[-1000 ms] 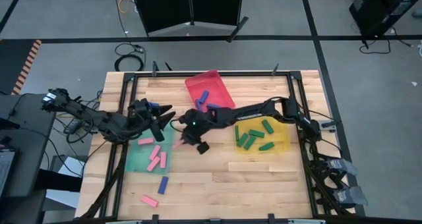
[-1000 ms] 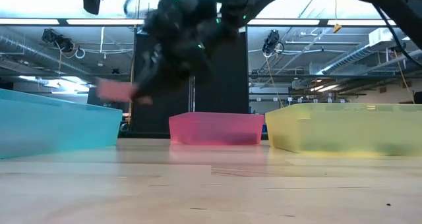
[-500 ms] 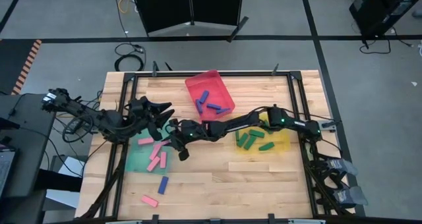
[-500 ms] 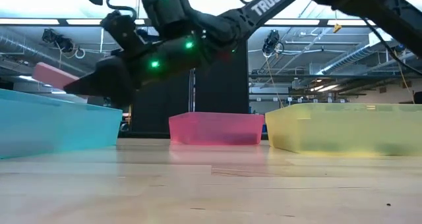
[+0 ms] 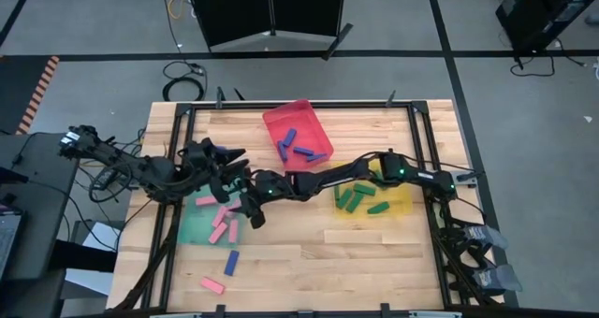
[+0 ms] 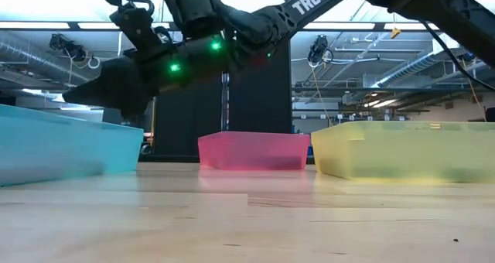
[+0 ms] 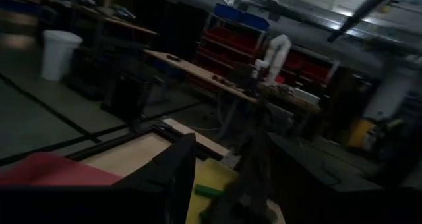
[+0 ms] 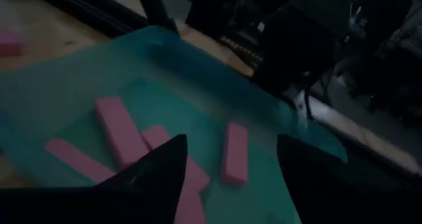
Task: Sort blocks
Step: Put the blue block into the red bin
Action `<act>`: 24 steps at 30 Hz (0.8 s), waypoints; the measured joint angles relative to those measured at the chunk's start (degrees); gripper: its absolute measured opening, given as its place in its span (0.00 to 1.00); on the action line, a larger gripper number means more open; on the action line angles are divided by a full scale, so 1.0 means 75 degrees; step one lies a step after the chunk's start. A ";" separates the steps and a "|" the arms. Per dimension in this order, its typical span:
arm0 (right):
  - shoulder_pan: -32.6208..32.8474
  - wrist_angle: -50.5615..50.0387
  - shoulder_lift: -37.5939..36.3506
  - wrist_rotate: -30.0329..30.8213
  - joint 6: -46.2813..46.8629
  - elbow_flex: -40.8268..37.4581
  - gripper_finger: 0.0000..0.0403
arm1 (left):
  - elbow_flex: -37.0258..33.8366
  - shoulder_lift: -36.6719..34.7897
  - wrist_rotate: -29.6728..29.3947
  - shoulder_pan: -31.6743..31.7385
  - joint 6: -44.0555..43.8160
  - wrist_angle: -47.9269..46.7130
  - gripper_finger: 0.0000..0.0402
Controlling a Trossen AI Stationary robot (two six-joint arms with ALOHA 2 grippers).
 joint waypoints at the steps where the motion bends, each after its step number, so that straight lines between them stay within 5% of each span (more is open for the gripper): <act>1: -0.0016 -0.0046 -0.0100 -0.0001 0.0170 -0.0001 0.63 | 0.0000 -0.0022 0.0142 -0.0002 -0.0005 -0.0001 0.47; 7: -0.0361 0.0310 -0.1049 0.0003 0.1226 -0.0764 0.59 | 0.0000 -0.0317 0.0392 -0.0206 0.0052 -0.0003 0.47; 15: -0.0735 0.2850 -0.3323 0.1143 0.1691 -0.4826 0.45 | 0.0000 -0.0434 -0.0049 -0.0342 -0.0382 -0.1062 0.47; 19: -0.0744 0.3364 -0.4696 0.1667 0.1821 -0.6695 0.43 | 0.0306 -0.0429 -0.0739 0.0166 -0.2017 -0.3649 0.45; 24: -0.0510 0.3687 -0.6352 0.1761 0.2064 -0.8044 0.43 | 0.1153 -0.0020 0.0278 0.1634 -0.3949 -0.6965 0.40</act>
